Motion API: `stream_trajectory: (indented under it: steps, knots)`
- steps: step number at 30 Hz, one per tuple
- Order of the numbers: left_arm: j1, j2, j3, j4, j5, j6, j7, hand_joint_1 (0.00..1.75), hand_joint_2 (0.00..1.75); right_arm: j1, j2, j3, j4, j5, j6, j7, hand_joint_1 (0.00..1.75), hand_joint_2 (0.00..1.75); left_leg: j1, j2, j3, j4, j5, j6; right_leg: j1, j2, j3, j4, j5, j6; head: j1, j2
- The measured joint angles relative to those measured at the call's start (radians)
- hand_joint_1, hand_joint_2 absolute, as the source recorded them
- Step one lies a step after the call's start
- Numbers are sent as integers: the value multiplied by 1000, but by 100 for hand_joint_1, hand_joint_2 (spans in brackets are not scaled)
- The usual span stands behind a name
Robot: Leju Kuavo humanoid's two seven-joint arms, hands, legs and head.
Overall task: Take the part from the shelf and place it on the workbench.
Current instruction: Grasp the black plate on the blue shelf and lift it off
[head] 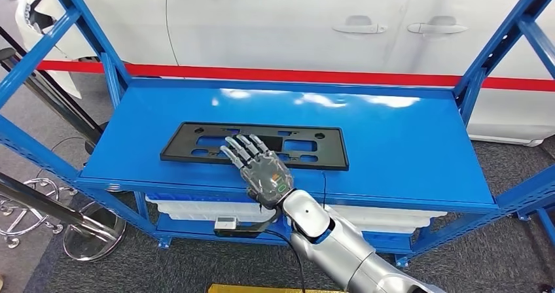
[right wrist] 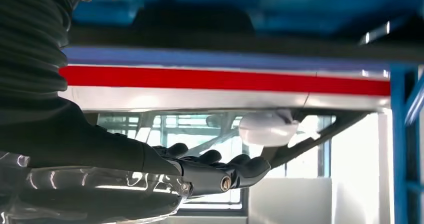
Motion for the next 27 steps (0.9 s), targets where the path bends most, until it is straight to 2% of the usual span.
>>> stream_trajectory:
  steps: [1, 3, 4, 5, 8, 10, 11, 13, 14, 15, 16, 18, 19, 20, 22, 24, 26, 27]
  knots:
    - [0, 1, -1, 0, -3, 0, 1, 0, 0, -2, 7, 5, 23, 8, 2, 2, 0, 175, 0, 0, 15, -37, 30, 3, 2, 1, 1, 2, -1, -1, 0, 0]
    - [-1, 3, -4, 0, -8, -1, 1, 0, 0, -10, 20, 14, 57, 22, 9, 7, 0, 175, -3, 0, 76, -168, 96, 17, 6, 2, 3, 4, -5, -1, 0, 0]
    - [-3, 5, -5, 0, -10, -2, 1, 0, 0, -15, 26, 19, 73, 30, 13, 11, 0, 175, -6, 0, 102, -224, 114, 24, 8, 4, 2, 6, -6, 1, 0, 0]
    - [-3, 7, -6, 0, -13, -2, 1, 0, 0, -19, 32, 24, 88, 37, 15, 16, 0, 175, -9, 0, 117, -258, 121, 30, 9, 4, 0, 7, -6, 5, 0, 0]
    - [-2, 10, -11, 0, -19, -3, 1, 0, 0, -28, 45, 36, 128, 54, 15, 32, 0, 175, -9, 0, 125, -280, 122, 37, 9, 4, -3, 9, -8, 19, 0, 0]
    - [-2, 10, -15, 1, -24, -3, 1, 0, 0, -38, 53, 39, 150, 61, 14, 41, 0, 175, -2, 2, 130, -289, 128, 45, 8, 3, -17, 47, -37, 29, 0, 0]
    - [-3, 10, -16, 1, -27, -4, 1, 0, 0, -45, 57, 41, 164, 65, 13, 49, 0, 175, 0, 3, 131, -291, 129, 48, 6, 3, -38, 95, -67, 35, 0, 0]
    - [-4, 10, -19, 1, -35, -6, 1, 0, 0, -59, 63, 43, 198, 72, 8, 64, 0, 175, 0, 3, 131, -291, 129, 51, -1, 3, -100, 225, -127, 43, 0, 0]
    - [-4, 10, -21, 1, -38, -7, 1, 0, 0, -65, 66, 43, 217, 72, 3, 68, 0, 175, 1, 3, 132, -291, 129, 51, -5, 3, -123, 271, -138, 47, 0, 0]
    - [-4, 10, -22, 1, -42, -8, 2, 0, 0, -71, 69, 43, 234, 70, -2, 71, 0, 175, 1, 3, 132, -290, 128, 50, -8, 3, -131, 283, -131, 50, 0, 0]
    - [-5, 10, -22, 1, -45, -8, 2, 0, 0, -78, 73, 42, 250, 68, -9, 72, 0, 175, 2, 3, 134, -289, 126, 49, -11, 2, -120, 256, -103, 51, 0, 0]
    - [-7, 11, -25, 1, -52, -9, 4, 0, 0, -92, 83, 40, 278, 63, -23, 73, 0, 175, 3, 2, 137, -285, 121, 42, -15, 1, -60, 127, -33, 50, 0, 0]
    - [-10, 11, -27, 1, -55, -9, 6, 0, 0, -99, 90, 38, 291, 60, -30, 73, 0, 175, 1, 1, 135, -280, 118, 38, -14, 1, -35, 69, -11, 47, 0, 0]
    - [-13, 12, -29, 1, -57, -9, 7, 0, 0, -104, 97, 35, 303, 57, -35, 72, 0, 175, -1, 0, 131, -277, 116, 32, -12, 1, -21, 33, -1, 44, 0, 0]
    - [-17, 14, -31, 1, -60, -9, 9, 0, 0, -112, 109, 28, 321, 52, -43, 70, 0, 175, -3, -1, 125, -277, 118, 20, -8, 2, -21, 19, -3, 35, 0, 0]
    - [-18, 14, -33, 1, -61, -10, 10, 0, 0, -119, 120, 24, 333, 50, -44, 69, 0, 175, 1, -1, 121, -272, 112, 9, -10, 0, -20, 13, 1, 22, 0, 0]
    - [-17, 15, -36, 1, -61, -11, 10, 0, 0, -132, 129, 20, 342, 49, -46, 71, 0, 175, 4, 0, 93, -205, 67, 1, -13, -2, -18, 6, 7, 10, 0, 0]
    - [-17, 16, -37, 1, -61, -11, 10, 0, 0, -142, 130, 18, 348, 49, -47, 73, 0, 175, 4, 0, 66, -140, 31, -2, -12, -3, -18, 6, 8, 7, 0, 0]
